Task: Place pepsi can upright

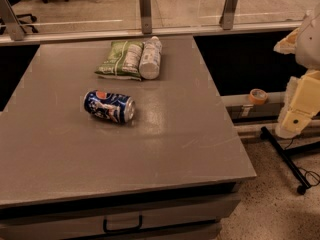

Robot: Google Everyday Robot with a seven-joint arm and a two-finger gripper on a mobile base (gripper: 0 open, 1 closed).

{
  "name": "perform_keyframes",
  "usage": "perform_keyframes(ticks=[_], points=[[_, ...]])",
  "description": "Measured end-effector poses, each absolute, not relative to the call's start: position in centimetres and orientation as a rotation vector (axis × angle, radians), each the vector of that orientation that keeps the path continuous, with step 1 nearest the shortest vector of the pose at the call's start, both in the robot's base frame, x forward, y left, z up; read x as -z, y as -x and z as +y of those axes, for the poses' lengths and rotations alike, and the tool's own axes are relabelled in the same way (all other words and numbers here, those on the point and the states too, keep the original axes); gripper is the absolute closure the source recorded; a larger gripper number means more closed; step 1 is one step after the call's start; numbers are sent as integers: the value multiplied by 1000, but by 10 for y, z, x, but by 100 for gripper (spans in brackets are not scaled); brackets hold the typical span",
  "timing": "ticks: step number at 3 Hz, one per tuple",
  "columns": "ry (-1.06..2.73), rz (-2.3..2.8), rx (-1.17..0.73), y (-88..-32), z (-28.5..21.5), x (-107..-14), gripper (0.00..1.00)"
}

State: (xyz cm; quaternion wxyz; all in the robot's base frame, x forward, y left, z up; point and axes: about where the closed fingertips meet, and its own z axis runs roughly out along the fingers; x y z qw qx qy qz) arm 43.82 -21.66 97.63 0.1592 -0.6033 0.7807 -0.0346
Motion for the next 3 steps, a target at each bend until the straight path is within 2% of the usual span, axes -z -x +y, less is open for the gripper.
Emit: perform_keyframes(ticks=[1, 3], points=[[1724, 2231, 99, -438, -217, -976, 0], [1785, 2304, 59, -439, -155, -950, 0]])
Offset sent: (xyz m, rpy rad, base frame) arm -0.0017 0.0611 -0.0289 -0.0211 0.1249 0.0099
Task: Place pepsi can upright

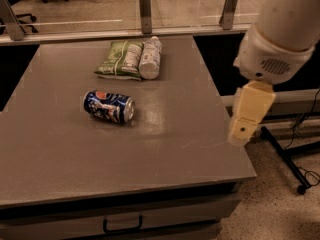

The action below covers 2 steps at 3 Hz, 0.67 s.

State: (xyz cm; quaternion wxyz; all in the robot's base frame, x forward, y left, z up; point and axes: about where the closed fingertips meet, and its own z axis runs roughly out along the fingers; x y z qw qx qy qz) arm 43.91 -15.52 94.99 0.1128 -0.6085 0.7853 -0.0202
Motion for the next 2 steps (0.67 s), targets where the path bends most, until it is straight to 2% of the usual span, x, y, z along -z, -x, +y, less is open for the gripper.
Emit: perform_keyframes(ticks=[1, 2], points=[[1783, 2344, 54, -449, -104, -933, 0], [1784, 2339, 72, -453, -90, -935, 0]])
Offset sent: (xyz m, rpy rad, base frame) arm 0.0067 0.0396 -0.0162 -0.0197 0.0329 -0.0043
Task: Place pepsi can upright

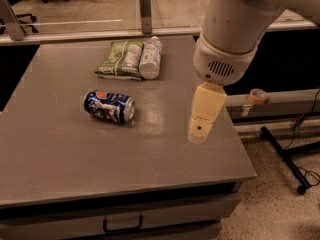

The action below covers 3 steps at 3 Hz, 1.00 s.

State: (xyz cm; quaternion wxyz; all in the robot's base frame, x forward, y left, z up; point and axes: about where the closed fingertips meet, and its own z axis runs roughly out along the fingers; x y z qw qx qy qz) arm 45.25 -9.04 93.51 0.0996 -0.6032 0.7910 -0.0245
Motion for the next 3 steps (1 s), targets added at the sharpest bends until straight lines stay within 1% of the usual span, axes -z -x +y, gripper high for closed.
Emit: perform_keyframes(ticks=[2, 3], points=[[1744, 2357, 92, -476, -7, -932, 0], [1724, 2353, 57, -492, 28, -923, 0]])
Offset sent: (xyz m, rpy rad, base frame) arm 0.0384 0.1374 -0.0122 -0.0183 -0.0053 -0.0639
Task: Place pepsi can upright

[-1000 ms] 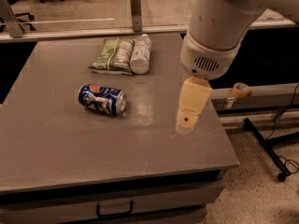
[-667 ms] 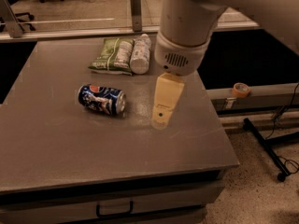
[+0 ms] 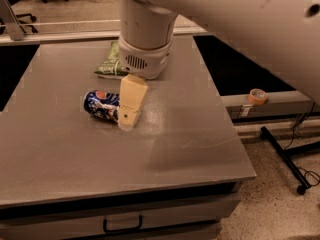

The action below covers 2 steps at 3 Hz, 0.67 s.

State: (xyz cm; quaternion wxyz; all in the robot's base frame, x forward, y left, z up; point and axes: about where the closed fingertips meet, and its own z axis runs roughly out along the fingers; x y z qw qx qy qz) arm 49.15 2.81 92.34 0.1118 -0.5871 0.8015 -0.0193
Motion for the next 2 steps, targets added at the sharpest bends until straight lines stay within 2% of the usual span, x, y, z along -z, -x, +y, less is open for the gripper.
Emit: perform_keyframes(ticks=[2], points=[[1798, 2305, -11, -512, 86, -893, 0]])
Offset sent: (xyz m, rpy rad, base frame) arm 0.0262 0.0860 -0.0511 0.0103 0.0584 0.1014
